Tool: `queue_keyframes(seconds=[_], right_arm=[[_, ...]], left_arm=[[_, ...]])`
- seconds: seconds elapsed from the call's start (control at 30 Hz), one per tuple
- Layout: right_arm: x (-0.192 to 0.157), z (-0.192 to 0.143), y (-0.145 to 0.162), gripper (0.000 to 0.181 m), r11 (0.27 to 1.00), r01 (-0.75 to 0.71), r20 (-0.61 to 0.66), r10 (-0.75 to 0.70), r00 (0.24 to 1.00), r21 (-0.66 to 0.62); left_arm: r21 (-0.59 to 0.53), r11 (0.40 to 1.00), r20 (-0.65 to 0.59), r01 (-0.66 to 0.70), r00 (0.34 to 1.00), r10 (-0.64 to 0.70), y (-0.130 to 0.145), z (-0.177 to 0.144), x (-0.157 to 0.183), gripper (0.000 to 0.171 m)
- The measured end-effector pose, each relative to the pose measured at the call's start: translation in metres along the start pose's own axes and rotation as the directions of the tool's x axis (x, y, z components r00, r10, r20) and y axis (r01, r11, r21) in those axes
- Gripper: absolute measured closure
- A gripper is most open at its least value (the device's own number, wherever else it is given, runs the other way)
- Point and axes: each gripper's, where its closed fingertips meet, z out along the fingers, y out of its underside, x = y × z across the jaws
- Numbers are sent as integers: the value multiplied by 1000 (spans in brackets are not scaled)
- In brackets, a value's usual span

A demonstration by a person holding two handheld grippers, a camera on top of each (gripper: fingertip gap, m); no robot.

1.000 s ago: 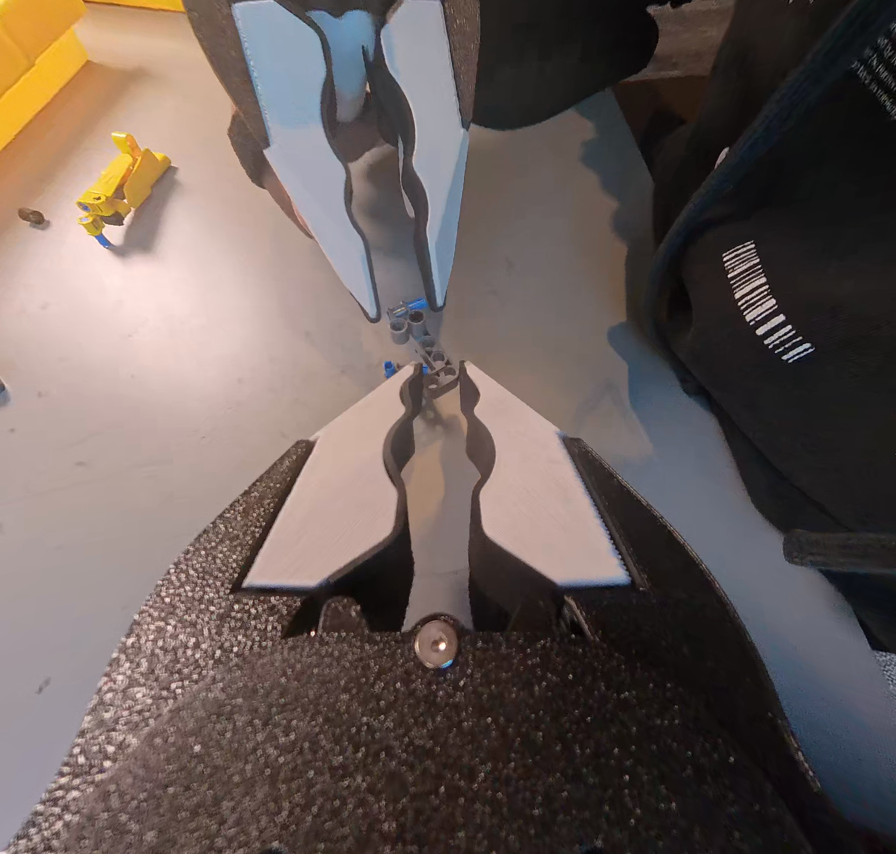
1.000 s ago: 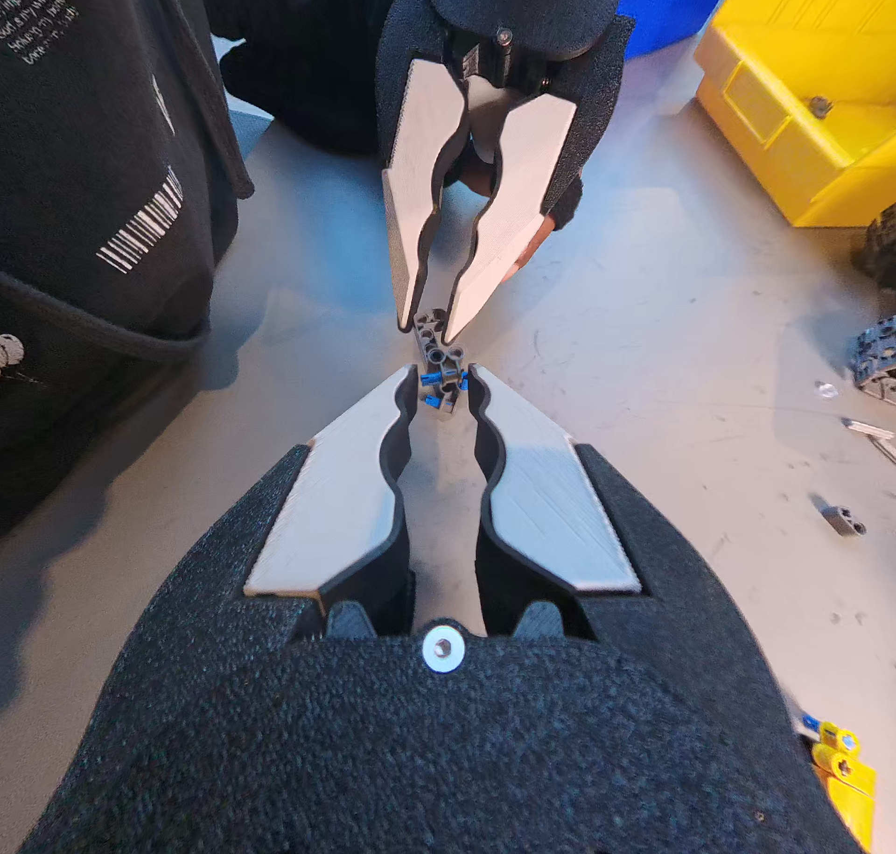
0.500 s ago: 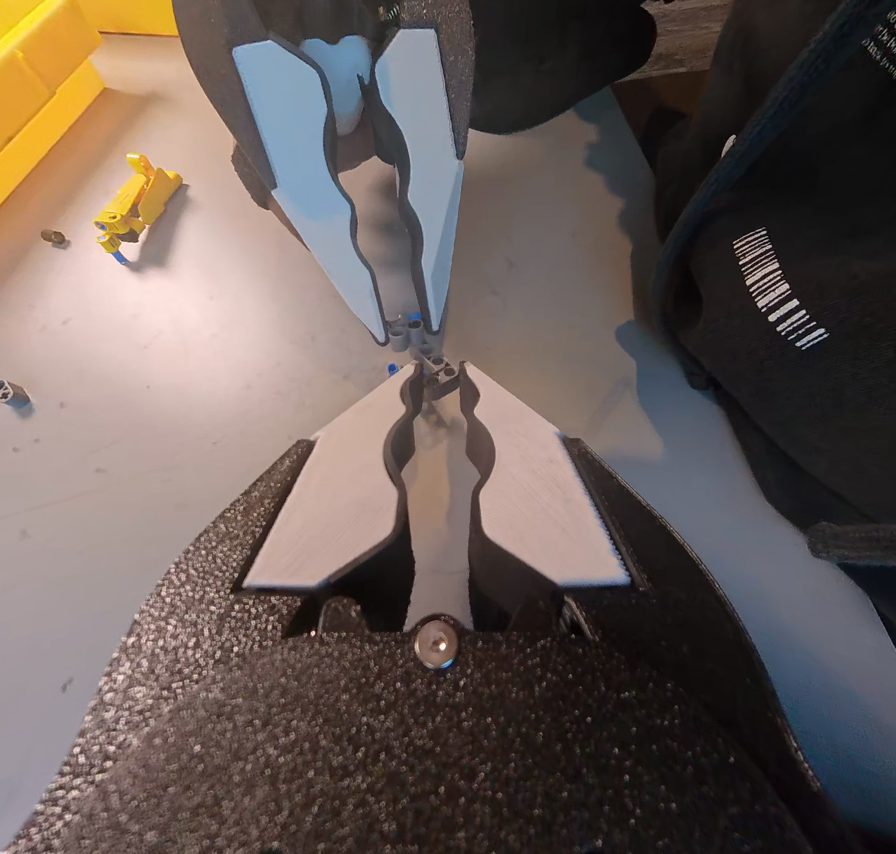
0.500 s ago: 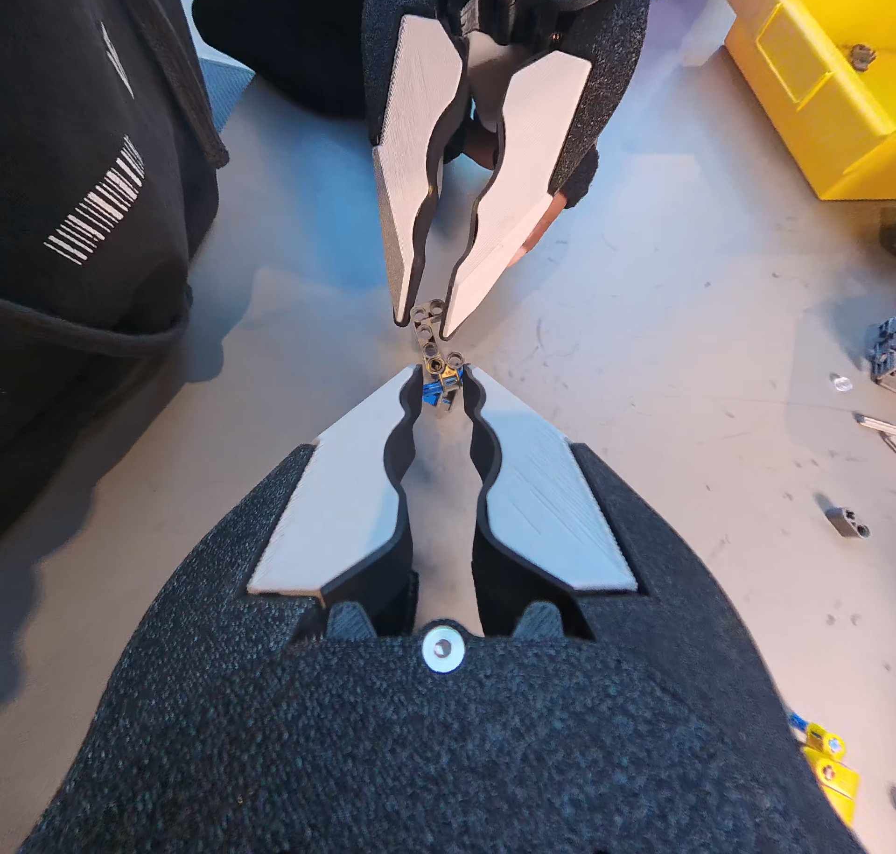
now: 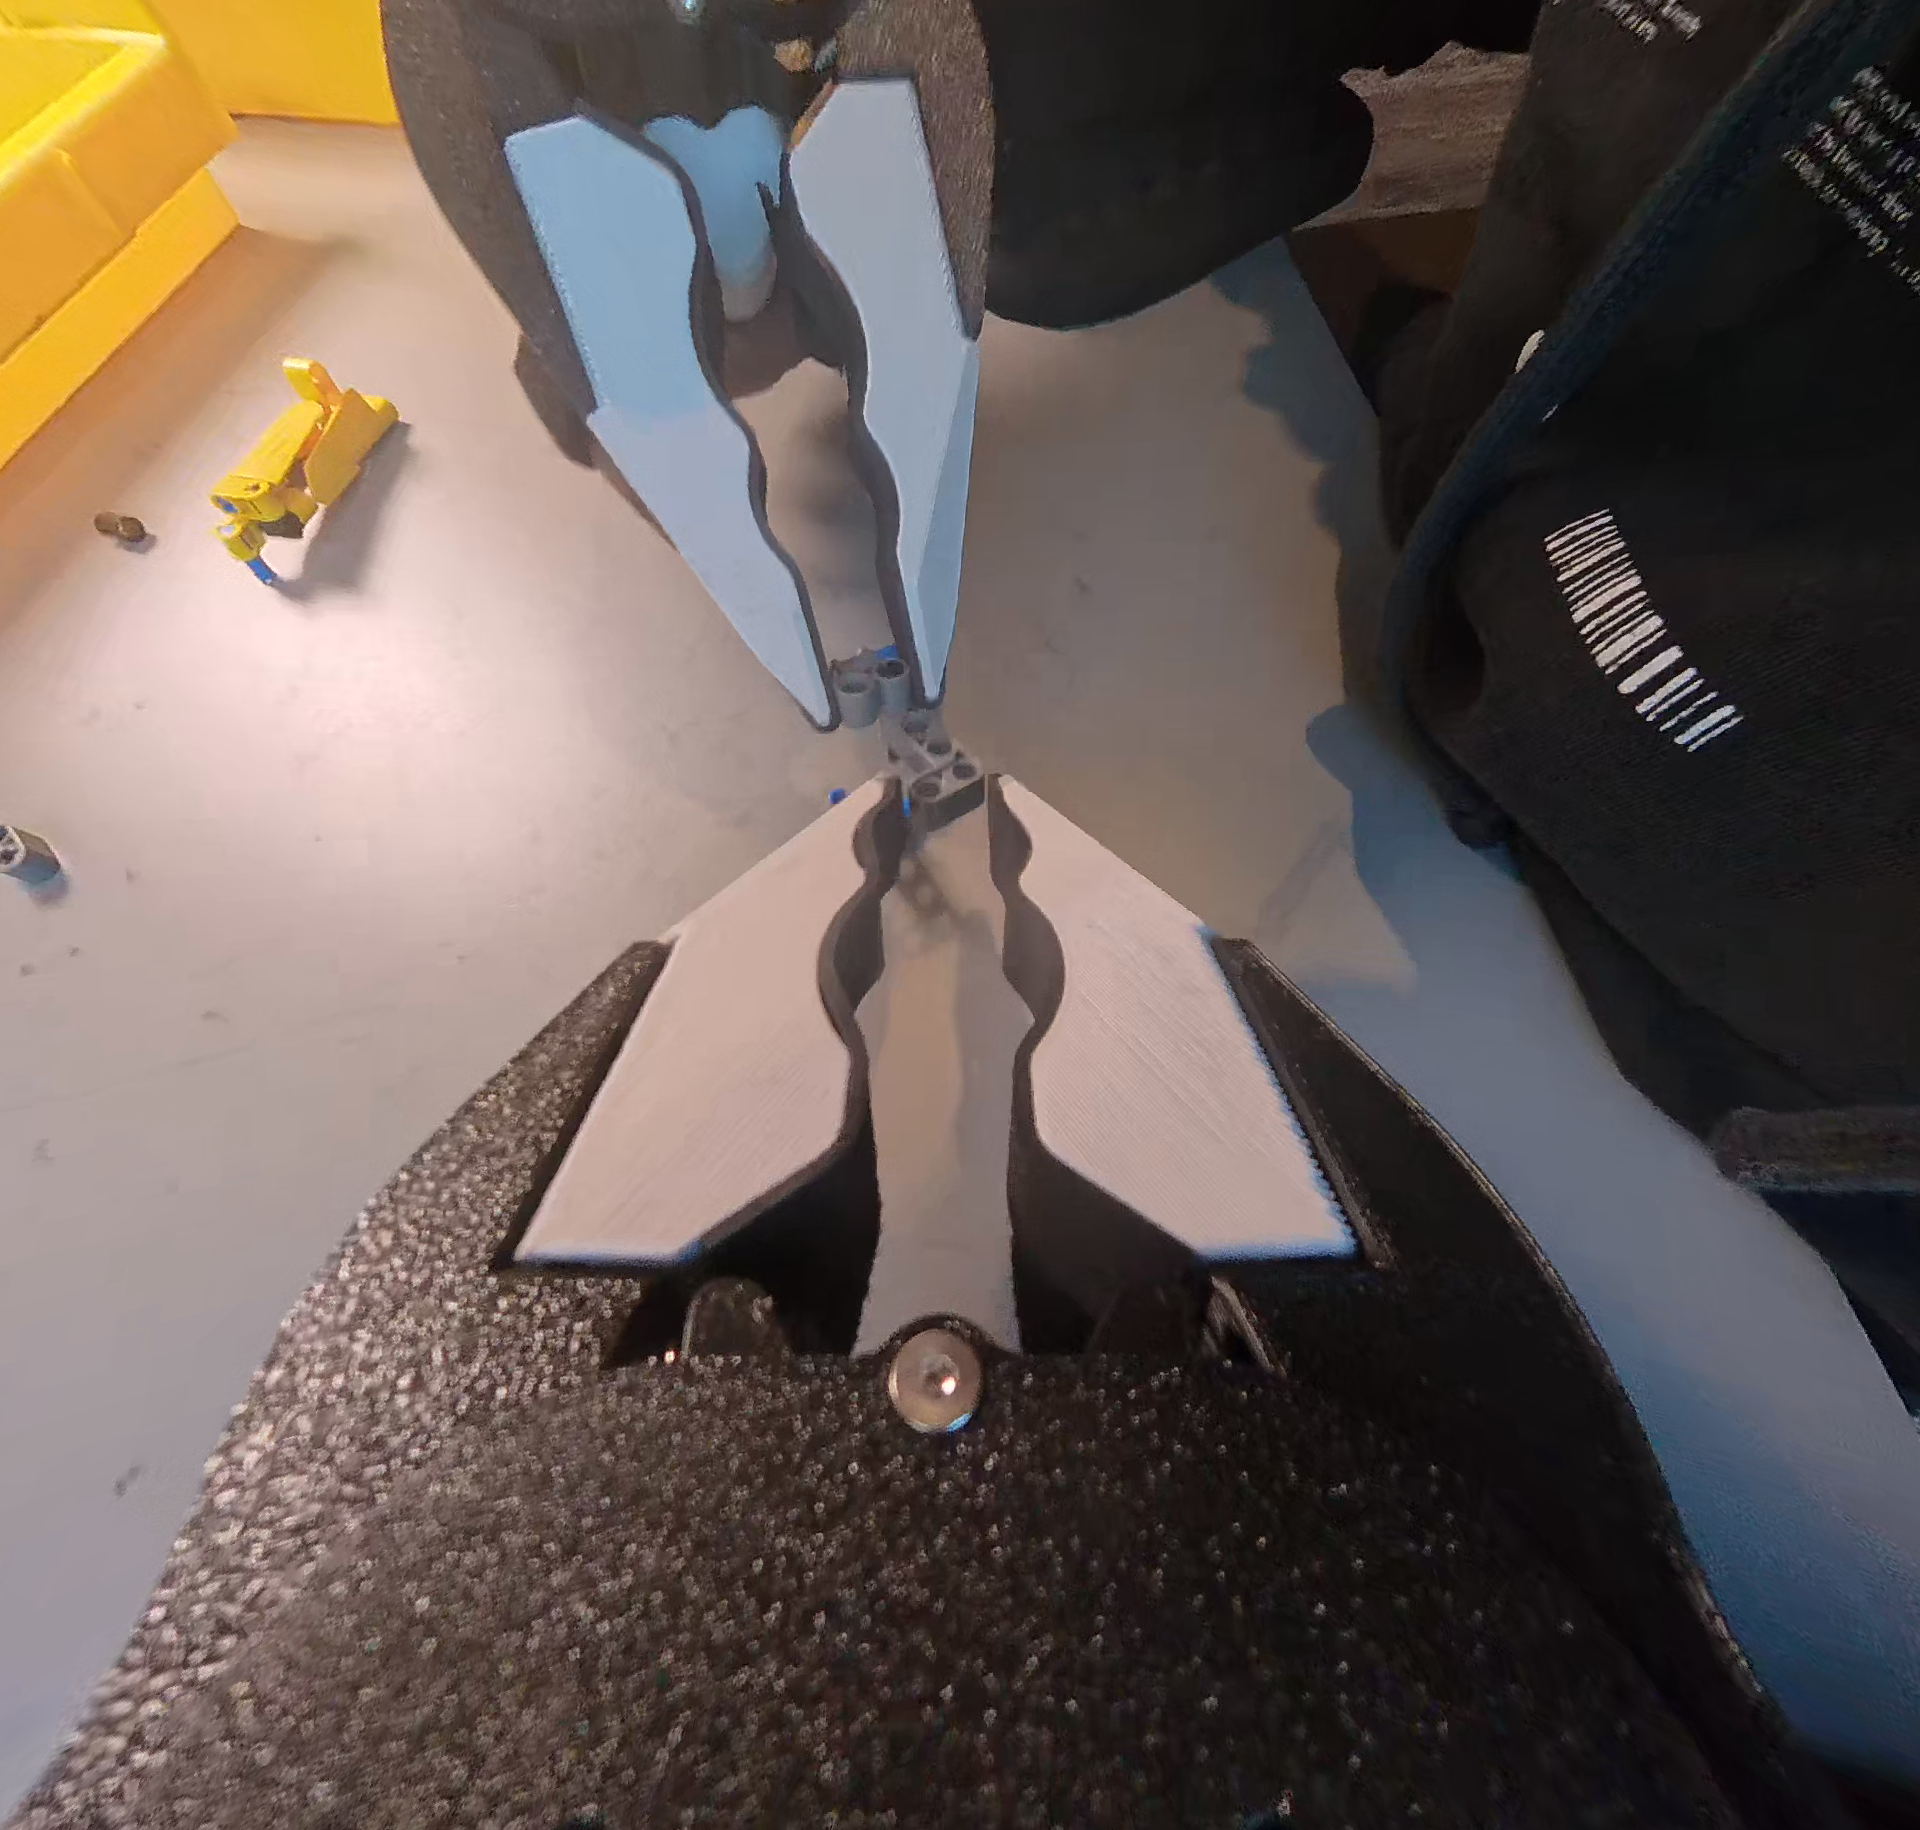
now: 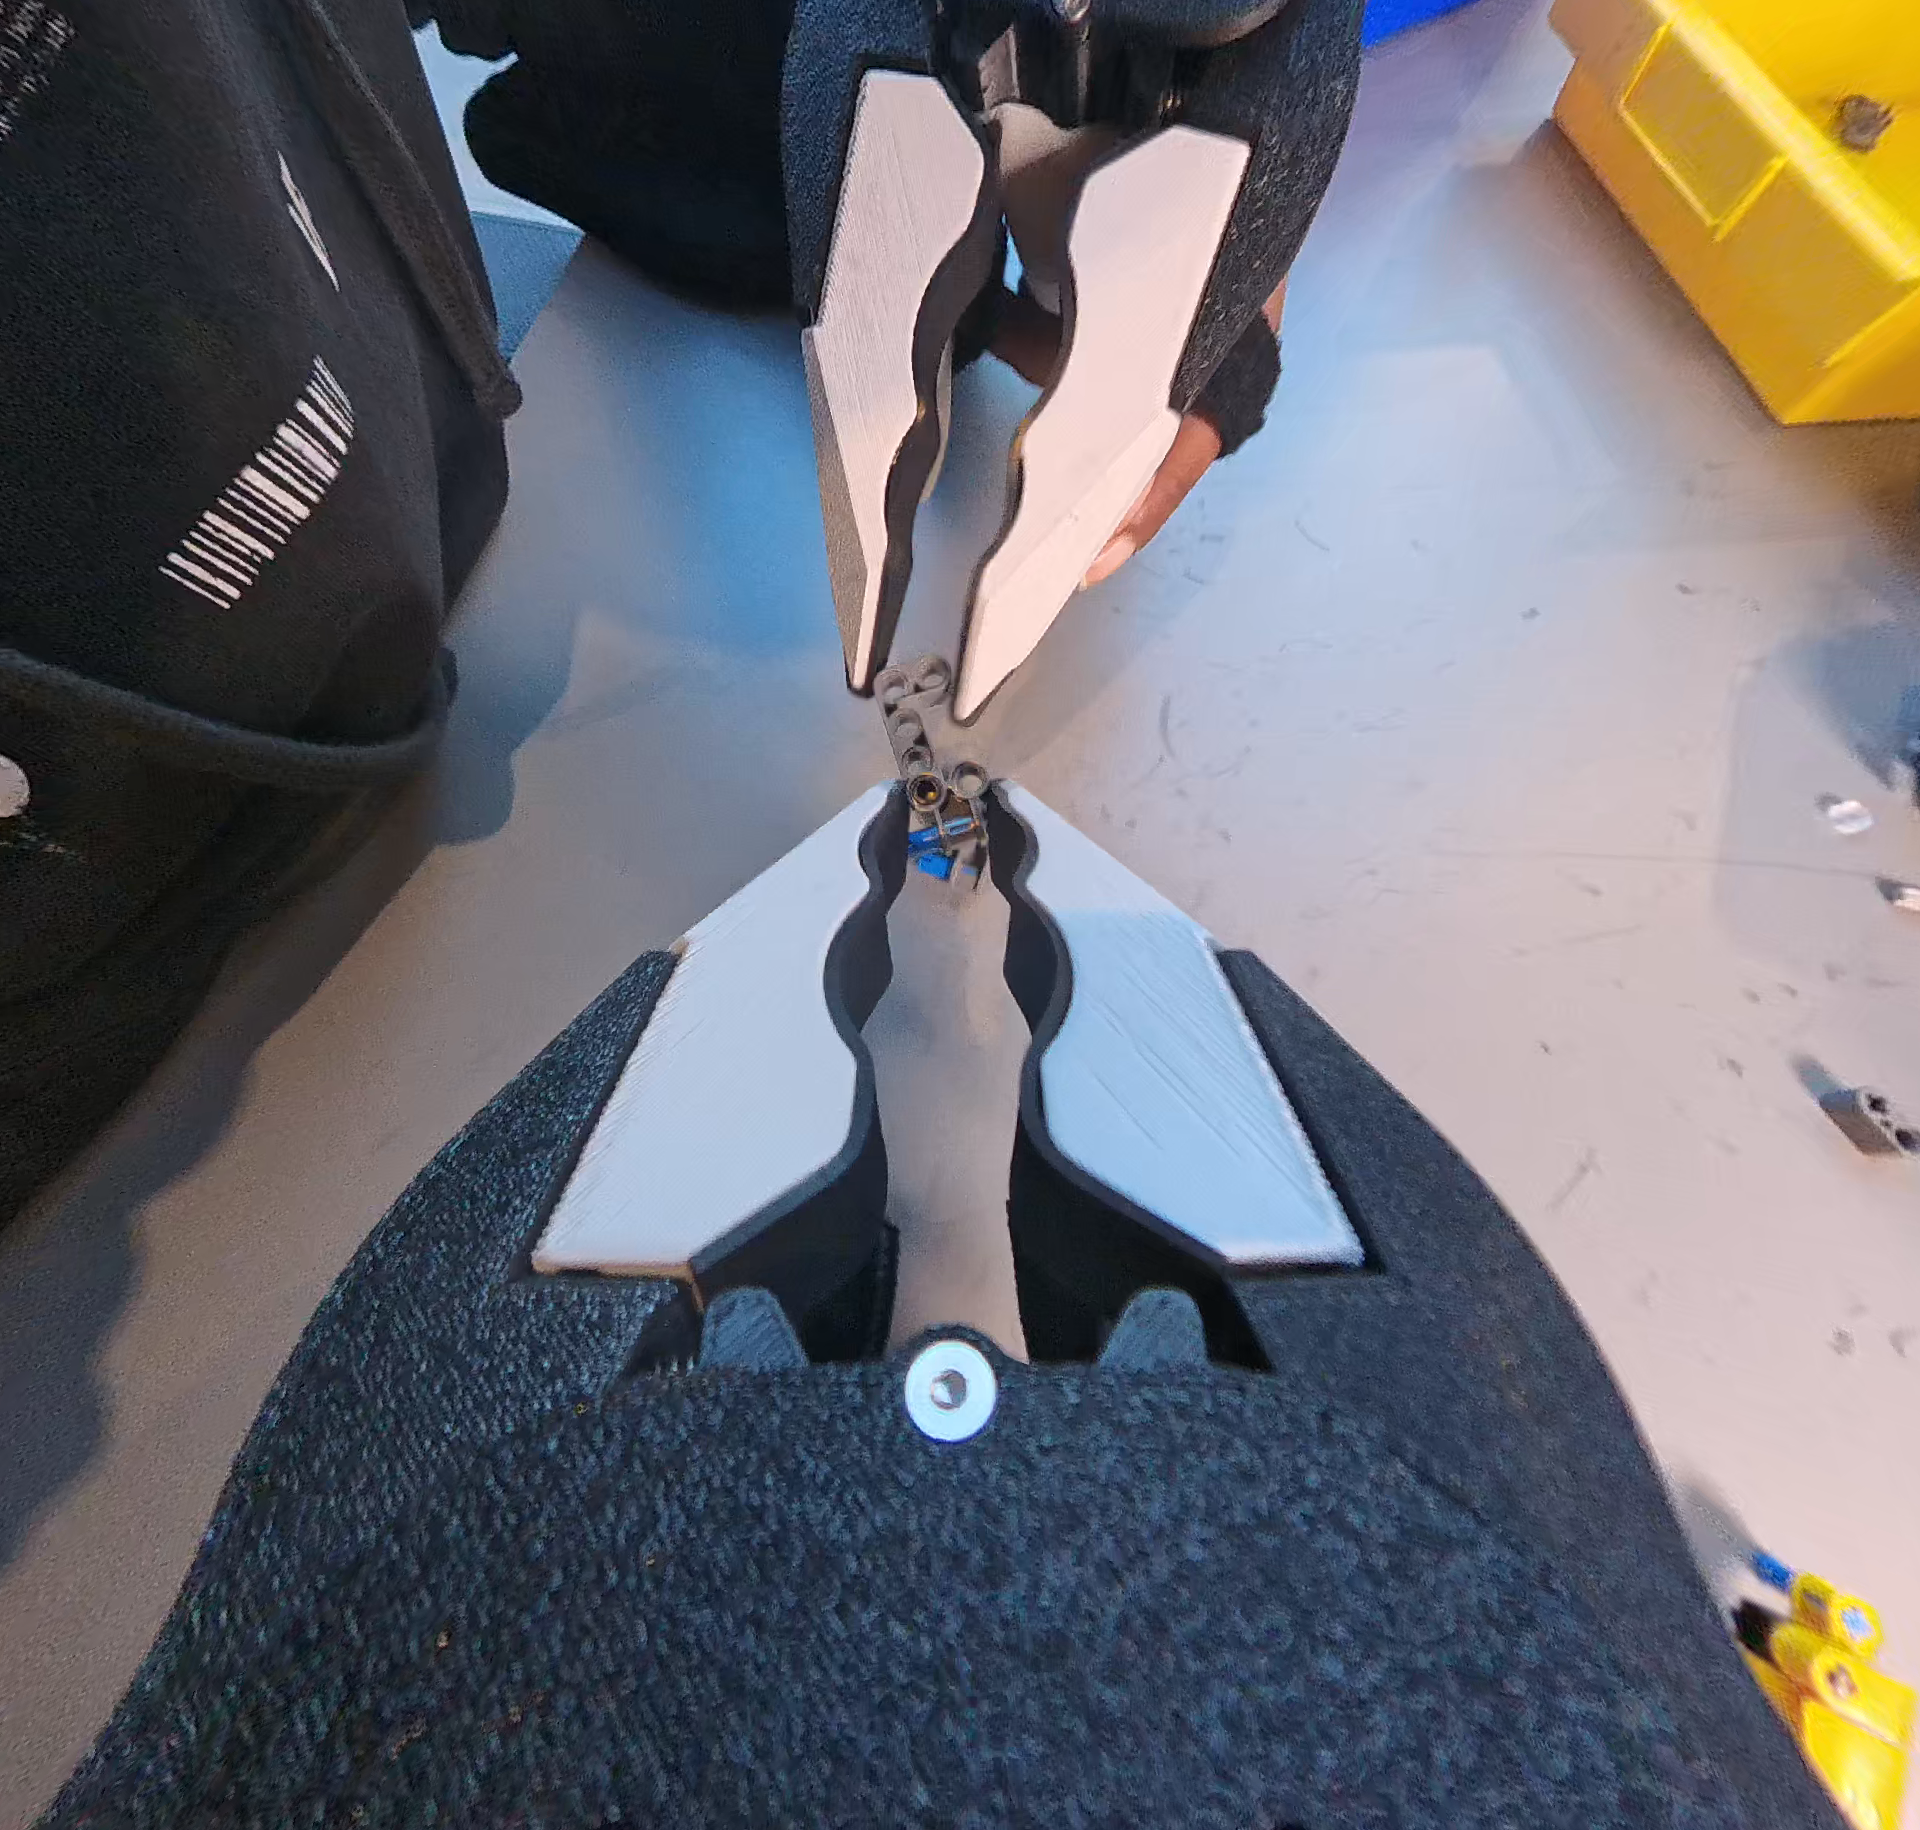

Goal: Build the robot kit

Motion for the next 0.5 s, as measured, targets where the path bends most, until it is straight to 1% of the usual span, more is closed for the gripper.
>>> queue_keyframes(seconds=[0.03,0.07,0.13,0.23,0.5], right_arm=[[0,-2,3,166,1000,-5,-1,5,1000,-19],[0,-3,6,166,999,-13,3,14,1000,-37],[-4,-6,11,166,997,-31,22,32,999,-67],[-6,-5,14,166,995,-30,29,33,999,-99],[-1,-1,12,166,989,-23,11,25,1000,-145]], left_arm=[[-12,1000,3,17,1000,-17,4,-1,-3,150],[-28,999,17,39,999,-38,9,-2,-7,148],[-79,994,29,82,996,-80,21,-2,-13,150],[-135,986,29,98,995,-95,33,7,-16,154],[-149,983,22,106,994,-104,27,24,-18,162]])
